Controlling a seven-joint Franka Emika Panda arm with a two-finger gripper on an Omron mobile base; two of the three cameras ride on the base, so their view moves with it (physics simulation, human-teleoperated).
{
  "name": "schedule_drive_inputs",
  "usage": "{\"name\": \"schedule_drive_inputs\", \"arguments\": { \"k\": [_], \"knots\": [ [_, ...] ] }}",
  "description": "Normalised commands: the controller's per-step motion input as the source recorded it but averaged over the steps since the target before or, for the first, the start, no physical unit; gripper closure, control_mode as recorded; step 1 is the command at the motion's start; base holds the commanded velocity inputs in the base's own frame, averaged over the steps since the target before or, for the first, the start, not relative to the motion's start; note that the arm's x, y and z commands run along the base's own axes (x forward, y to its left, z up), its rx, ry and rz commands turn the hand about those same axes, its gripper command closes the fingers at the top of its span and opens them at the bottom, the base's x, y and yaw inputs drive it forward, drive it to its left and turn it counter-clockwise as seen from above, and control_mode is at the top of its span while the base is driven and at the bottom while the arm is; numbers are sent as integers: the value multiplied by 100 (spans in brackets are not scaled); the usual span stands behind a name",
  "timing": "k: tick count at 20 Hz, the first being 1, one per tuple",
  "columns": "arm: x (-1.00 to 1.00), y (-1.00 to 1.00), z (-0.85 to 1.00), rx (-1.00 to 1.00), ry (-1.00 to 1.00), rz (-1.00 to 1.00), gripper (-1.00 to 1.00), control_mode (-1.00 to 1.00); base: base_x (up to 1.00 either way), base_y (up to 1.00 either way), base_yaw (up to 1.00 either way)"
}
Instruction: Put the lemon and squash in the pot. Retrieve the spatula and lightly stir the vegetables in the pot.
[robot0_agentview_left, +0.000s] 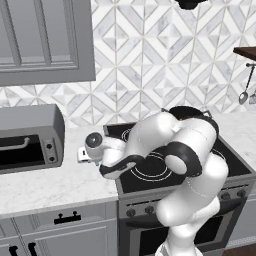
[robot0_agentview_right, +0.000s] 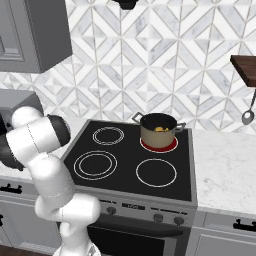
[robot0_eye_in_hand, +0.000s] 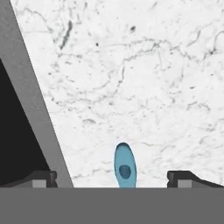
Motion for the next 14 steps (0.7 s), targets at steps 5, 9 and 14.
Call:
{"name": "schedule_drive_inputs", "arguments": {
  "k": [5, 9, 14],
  "knots": [
    [30, 0, -34, 0, 1, 0, -100, -100, 0, 0, 0],
    [16, 0, -37, 0, 0, 0, -100, -100, 0, 0, 0],
    [5, 0, -29, 0, 0, 0, -100, -100, 0, 0, 0]
  ]
}}
